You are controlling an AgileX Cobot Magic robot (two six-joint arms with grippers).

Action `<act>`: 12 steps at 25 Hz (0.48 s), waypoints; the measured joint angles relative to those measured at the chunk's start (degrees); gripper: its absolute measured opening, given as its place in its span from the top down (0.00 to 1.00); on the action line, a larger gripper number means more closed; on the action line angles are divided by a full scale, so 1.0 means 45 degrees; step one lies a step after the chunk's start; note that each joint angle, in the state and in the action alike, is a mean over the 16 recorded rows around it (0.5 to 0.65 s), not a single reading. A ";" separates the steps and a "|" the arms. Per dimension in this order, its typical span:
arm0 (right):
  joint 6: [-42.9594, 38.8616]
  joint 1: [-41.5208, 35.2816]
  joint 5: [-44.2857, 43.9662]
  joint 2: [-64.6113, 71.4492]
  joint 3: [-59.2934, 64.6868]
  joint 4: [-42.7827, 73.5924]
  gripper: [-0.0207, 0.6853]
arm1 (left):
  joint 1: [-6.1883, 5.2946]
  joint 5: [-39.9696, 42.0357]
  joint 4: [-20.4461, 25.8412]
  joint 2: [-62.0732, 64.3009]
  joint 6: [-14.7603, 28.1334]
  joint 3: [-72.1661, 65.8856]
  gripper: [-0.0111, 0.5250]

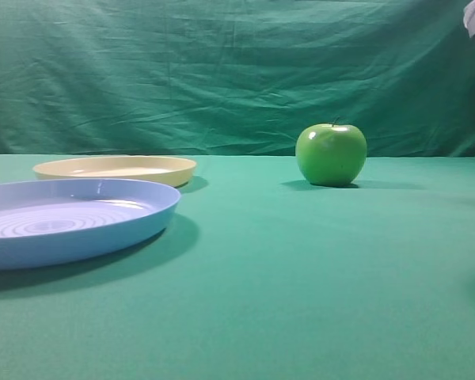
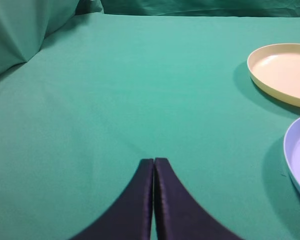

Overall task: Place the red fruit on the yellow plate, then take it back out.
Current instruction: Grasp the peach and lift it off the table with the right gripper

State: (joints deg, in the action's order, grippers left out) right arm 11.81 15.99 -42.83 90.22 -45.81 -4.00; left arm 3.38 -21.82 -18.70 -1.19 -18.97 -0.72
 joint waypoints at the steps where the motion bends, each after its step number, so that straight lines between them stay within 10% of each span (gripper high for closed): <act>1: -0.0030 0.0003 -0.0050 0.0062 -0.0127 0.0000 0.48 | 0.0000 0.0000 0.0000 0.0000 -0.0001 0.0000 0.98; 12: 0.0077 0.0897 -0.1279 0.0455 -0.4045 0.0000 0.73 | 0.0000 0.0000 0.0000 0.0000 -0.0003 0.0000 0.98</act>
State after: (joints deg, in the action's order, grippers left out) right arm 12.16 20.02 -48.59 92.26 -64.02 -4.00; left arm 3.38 -21.82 -18.70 -1.19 -18.98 -0.72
